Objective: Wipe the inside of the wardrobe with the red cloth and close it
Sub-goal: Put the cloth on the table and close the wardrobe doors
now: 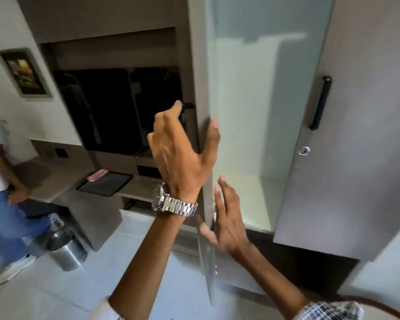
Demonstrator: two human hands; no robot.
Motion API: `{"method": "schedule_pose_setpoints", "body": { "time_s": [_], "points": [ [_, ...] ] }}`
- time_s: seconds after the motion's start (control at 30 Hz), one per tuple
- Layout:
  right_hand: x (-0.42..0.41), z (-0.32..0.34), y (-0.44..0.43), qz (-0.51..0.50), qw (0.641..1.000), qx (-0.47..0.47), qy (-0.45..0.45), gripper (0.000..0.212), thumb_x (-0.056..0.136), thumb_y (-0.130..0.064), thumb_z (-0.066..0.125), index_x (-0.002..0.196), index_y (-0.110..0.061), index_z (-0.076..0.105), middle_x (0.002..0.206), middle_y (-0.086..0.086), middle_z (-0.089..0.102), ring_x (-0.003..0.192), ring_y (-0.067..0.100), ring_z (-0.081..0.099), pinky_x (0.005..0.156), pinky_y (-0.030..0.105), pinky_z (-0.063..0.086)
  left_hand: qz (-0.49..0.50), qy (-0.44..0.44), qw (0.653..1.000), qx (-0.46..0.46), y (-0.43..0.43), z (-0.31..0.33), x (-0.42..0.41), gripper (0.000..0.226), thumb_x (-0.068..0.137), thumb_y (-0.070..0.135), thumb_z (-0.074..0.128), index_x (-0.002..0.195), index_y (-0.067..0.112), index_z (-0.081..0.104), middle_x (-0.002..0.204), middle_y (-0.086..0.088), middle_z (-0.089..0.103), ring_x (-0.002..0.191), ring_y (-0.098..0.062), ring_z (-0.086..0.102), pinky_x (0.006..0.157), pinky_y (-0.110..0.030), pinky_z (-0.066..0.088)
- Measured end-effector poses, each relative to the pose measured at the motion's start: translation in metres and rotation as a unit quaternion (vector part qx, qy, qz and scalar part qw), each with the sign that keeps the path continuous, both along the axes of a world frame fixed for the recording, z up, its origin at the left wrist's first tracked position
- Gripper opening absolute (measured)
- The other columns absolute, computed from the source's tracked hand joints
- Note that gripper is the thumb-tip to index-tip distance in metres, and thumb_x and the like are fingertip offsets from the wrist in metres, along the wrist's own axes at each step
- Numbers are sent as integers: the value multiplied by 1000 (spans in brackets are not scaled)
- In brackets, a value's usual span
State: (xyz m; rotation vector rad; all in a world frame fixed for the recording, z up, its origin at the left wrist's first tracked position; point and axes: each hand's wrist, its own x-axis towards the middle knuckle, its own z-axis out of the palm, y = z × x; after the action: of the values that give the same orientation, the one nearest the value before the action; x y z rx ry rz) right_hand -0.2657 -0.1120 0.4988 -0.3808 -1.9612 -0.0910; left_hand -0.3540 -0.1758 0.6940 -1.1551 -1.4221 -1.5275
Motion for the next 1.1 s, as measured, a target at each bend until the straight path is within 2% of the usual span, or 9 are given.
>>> {"method": "schedule_pose_setpoints", "body": {
  "time_s": [0.2,0.27,0.33,0.43,0.57,0.7,0.8,1.0,1.1],
  "points": [
    [107,-4,91,-130,991,33,1,96,99,-44,58,161,-15,-9,167,21,12,150,40,32,115,52,39,-185,82,979,5,94,7,70,42,88,27,73,111,-4,57,133,-21,56,134,-37,49,106,-50,44],
    [136,0,122,-229,971,68,-24,90,100,-47,57,162,-17,0,169,17,8,148,39,34,115,55,40,-221,106,969,-22,133,17,93,27,91,21,67,103,0,55,145,-22,48,144,-38,37,113,-51,39],
    [155,10,152,-310,944,93,-59,84,98,-50,62,159,-14,18,166,19,22,146,40,39,112,62,41,-231,123,964,-56,170,23,117,23,90,18,64,104,2,56,153,-25,40,149,-41,30,117,-56,33],
    [166,18,187,-366,918,114,-104,78,97,-52,61,153,-9,29,157,16,34,146,39,36,108,72,39,-208,115,969,-64,216,22,143,57,94,36,65,134,-2,54,156,-28,36,149,-44,29,122,-58,25],
    [170,16,225,-415,896,106,-113,68,104,-56,39,153,-10,30,161,9,37,158,27,0,112,73,29,-145,114,982,-36,265,17,152,85,91,68,55,148,6,44,156,-25,38,148,-41,32,123,-54,26],
    [169,13,260,-442,884,92,-120,68,103,-58,39,153,-12,33,156,11,47,158,28,10,115,72,24,-109,121,986,-25,301,18,155,73,92,66,57,144,16,52,152,-27,43,144,-47,36,121,-59,26],
    [167,4,284,-457,877,109,-97,67,103,-59,35,155,-16,32,155,11,47,159,23,-2,122,67,8,-111,122,986,-12,323,15,154,57,95,50,61,139,15,58,148,-32,47,140,-53,39,119,-62,24],
    [159,-13,308,-451,875,169,-48,78,101,-60,45,161,-19,18,162,9,27,159,23,3,123,66,5,-40,145,989,-9,349,11,154,36,96,46,57,116,23,77,121,-30,67,120,-48,62,107,-62,42],
    [164,-15,313,-465,866,170,-65,79,100,-62,45,161,-20,16,164,8,21,159,24,2,123,66,5,-32,171,984,-28,343,11,154,35,99,43,52,120,26,74,126,-28,66,123,-48,59,110,-61,40]
  ]
}}
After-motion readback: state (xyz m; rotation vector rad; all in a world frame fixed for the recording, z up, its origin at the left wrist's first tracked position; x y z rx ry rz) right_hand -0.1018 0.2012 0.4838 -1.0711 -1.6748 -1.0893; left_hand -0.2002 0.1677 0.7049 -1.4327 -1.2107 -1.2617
